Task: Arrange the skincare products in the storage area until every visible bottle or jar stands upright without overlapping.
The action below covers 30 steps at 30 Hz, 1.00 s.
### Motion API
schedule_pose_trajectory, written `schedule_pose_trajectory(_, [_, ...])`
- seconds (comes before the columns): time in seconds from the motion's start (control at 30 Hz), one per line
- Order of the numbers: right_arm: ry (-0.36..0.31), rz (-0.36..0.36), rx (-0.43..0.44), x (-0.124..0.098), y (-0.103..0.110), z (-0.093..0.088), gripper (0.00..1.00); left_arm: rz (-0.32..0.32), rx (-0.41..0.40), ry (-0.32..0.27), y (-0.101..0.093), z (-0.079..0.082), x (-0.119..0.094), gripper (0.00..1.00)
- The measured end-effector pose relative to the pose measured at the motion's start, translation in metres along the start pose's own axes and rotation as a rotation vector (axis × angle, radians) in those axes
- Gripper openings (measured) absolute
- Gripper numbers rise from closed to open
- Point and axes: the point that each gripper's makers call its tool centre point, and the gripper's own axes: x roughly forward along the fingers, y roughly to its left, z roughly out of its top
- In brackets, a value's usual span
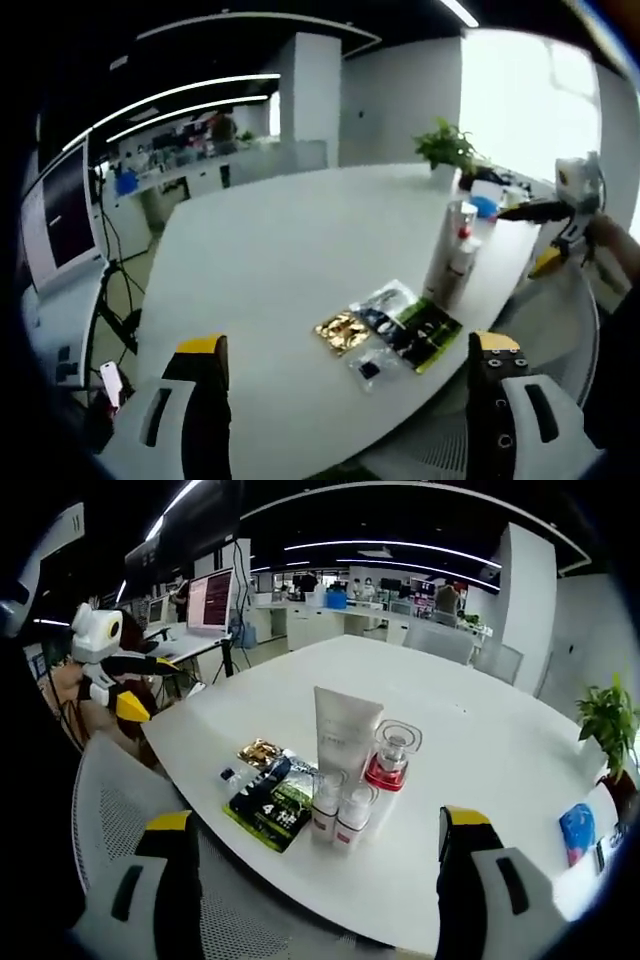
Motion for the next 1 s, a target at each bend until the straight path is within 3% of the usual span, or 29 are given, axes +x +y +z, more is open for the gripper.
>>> schedule_pose_trajectory(0.5, [-0.005, -0.001, -0.012, -0.002, 0.002, 0.002, 1.0, 0.016, -0.016, -0.019, 0.003, 0.003, -0.006, 0.97])
schedule_pose_trajectory(0.7, [-0.021, 0.009, -0.015, -0.002, 0.001, 0.009, 1.0, 0.023, -0.014, -0.008, 0.003, 0.005, -0.001, 0.97])
schedule_pose_trajectory(1.0, [-0.012, 0.016, -0.011, -0.002, -0.004, 0.006, 1.0, 0.016, -0.024, -0.003, 0.0, 0.005, 0.006, 0.97])
